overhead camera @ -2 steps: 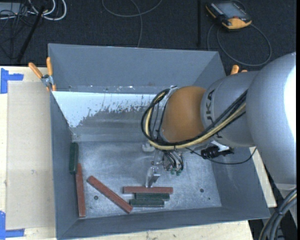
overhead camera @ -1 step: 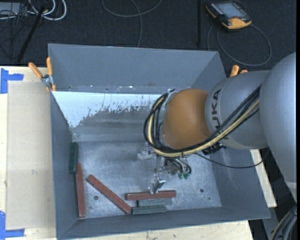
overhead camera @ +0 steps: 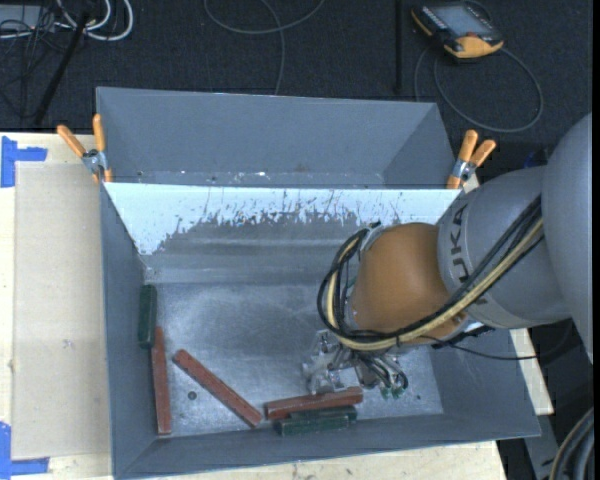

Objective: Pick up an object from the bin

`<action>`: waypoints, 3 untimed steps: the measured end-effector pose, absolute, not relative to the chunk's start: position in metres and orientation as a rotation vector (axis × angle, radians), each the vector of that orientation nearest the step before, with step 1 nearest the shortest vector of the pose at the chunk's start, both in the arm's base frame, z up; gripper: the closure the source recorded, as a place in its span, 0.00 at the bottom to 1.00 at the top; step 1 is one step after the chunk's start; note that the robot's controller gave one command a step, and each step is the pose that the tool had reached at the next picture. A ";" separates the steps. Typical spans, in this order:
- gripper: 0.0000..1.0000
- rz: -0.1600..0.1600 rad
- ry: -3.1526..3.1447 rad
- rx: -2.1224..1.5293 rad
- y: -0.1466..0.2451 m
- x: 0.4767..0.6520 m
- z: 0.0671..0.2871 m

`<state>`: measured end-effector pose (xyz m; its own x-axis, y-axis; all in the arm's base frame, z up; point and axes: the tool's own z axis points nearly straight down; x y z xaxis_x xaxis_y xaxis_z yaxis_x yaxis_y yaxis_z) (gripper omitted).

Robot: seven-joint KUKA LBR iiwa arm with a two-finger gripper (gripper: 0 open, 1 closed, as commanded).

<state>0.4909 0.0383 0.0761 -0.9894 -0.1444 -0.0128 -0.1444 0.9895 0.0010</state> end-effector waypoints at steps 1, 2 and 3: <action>0.00 0.002 3.104 -0.224 0.038 0.495 0.077; 0.00 0.002 3.105 -0.224 0.038 0.495 0.077; 0.00 -0.001 3.122 -0.244 0.088 0.480 0.110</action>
Offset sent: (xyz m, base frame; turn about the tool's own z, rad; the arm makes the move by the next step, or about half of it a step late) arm 0.0000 0.0000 0.0000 0.0000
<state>0.4795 0.0882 0.1104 -0.9878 -0.1557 -0.0101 -0.1557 0.9878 -0.0015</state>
